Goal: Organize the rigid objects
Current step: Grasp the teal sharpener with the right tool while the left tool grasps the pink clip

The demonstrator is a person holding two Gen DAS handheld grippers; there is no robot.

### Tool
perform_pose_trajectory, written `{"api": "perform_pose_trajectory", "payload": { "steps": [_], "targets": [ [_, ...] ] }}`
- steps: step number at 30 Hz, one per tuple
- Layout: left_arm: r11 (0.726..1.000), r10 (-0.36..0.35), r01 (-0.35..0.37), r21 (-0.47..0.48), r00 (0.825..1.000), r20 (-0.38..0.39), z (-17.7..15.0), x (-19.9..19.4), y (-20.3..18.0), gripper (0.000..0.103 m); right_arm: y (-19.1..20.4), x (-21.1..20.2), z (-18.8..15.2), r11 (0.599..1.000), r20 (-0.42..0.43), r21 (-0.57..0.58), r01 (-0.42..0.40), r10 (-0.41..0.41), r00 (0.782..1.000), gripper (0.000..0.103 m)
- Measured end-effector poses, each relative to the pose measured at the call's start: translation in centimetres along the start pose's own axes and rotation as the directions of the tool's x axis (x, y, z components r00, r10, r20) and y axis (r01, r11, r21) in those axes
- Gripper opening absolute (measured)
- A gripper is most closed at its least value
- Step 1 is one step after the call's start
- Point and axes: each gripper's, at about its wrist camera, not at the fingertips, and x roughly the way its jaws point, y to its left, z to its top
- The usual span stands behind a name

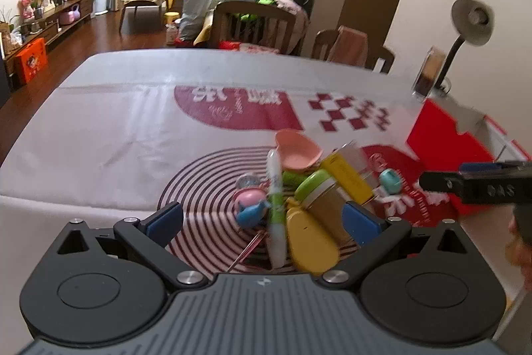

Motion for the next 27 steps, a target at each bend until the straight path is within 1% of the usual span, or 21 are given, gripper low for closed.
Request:
{"api": "perform_pose_trajectory", "payload": {
  "steps": [3, 5, 7, 9, 10, 11, 14, 15, 16, 17, 22, 23, 25, 27],
  "targets": [
    [1.0, 0.016, -0.015, 0.017, 1.0, -0.027, -0.8, 1.1, -0.3, 0.101, -1.1, 2.1, 0.1, 1.0, -0.03, 0.001, 0.017, -0.017, 0.999, 0.086],
    [0.999, 0.021, -0.019, 0.034, 0.999, -0.045, -1.2, 1.7, -0.5, 0.094, -1.5, 3.2, 0.1, 0.999, -0.043, -0.015, 0.035, -0.036, 0.998, 0.083],
    [0.999, 0.033, -0.031, 0.042, 0.997, -0.064, -1.6, 2.3, -0.6, 0.091, -1.9, 4.1, 0.2, 0.998, -0.053, -0.027, 0.048, -0.049, 0.997, 0.079],
    [0.998, 0.043, -0.04, 0.048, 0.997, -0.069, -1.8, 2.8, -0.6, 0.084, -2.1, 4.9, 0.2, 0.998, -0.067, -0.036, 0.048, -0.05, 0.996, 0.076],
    [0.998, 0.049, -0.046, 0.05, 0.996, -0.072, -1.8, 3.0, -0.6, 0.079, -2.2, 5.2, 0.3, 0.998, -0.072, -0.039, 0.05, -0.052, 0.996, 0.074],
    [0.997, 0.056, -0.052, 0.048, 0.995, -0.077, -1.9, 3.2, -0.5, 0.074, -2.3, 5.5, 0.4, 0.998, -0.079, -0.039, 0.05, -0.052, 0.996, 0.073],
    [0.998, 0.067, -0.065, 0.027, 0.993, -0.096, -2.1, 3.7, 0.0, 0.067, -2.3, 6.3, 0.6, 0.998, -0.088, -0.045, 0.045, -0.049, 0.995, 0.07],
    [0.998, 0.069, -0.067, 0.021, 0.993, -0.099, -2.2, 3.9, 0.0, 0.066, -2.2, 6.7, 0.6, 0.998, -0.09, -0.05, 0.047, -0.051, 0.995, 0.067],
    [0.997, 0.071, -0.069, 0.018, 0.992, -0.101, -2.3, 3.9, 0.1, 0.062, -2.2, 7.0, 0.7, 0.997, -0.092, -0.054, 0.054, -0.059, 0.994, 0.063],
    [0.997, 0.072, -0.071, 0.015, 0.992, -0.105, -2.3, 4.0, 0.2, 0.058, -2.2, 7.3, 0.7, 0.997, -0.096, -0.057, 0.058, -0.064, 0.993, 0.062],
    [0.997, 0.073, -0.073, 0.003, 0.99, -0.123, -2.5, 4.8, 0.6, 0.051, -2.2, 8.3, 0.8, 0.996, -0.116, -0.061, 0.069, -0.076, 0.99, 0.054],
    [0.997, 0.071, -0.071, 0.003, 0.99, -0.126, -2.5, 4.9, 0.7, 0.049, -2.2, 8.5, 0.8, 0.995, -0.119, -0.065, 0.07, -0.078, 0.99, 0.054],
    [0.998, 0.061, -0.06, 0.007, 0.99, -0.127, -2.6, 5.0, 0.6, 0.044, -2.1, 8.7, 0.8, 0.994, -0.124, -0.073, 0.077, -0.086, 0.989, 0.049],
    [0.999, 0.054, -0.053, 0.012, 0.991, -0.123, -2.5, 5.1, 0.5, 0.038, -2.1, 8.9, 0.7, 0.995, -0.131, -0.069, 0.077, -0.085, 0.988, 0.046]
  ]
}}
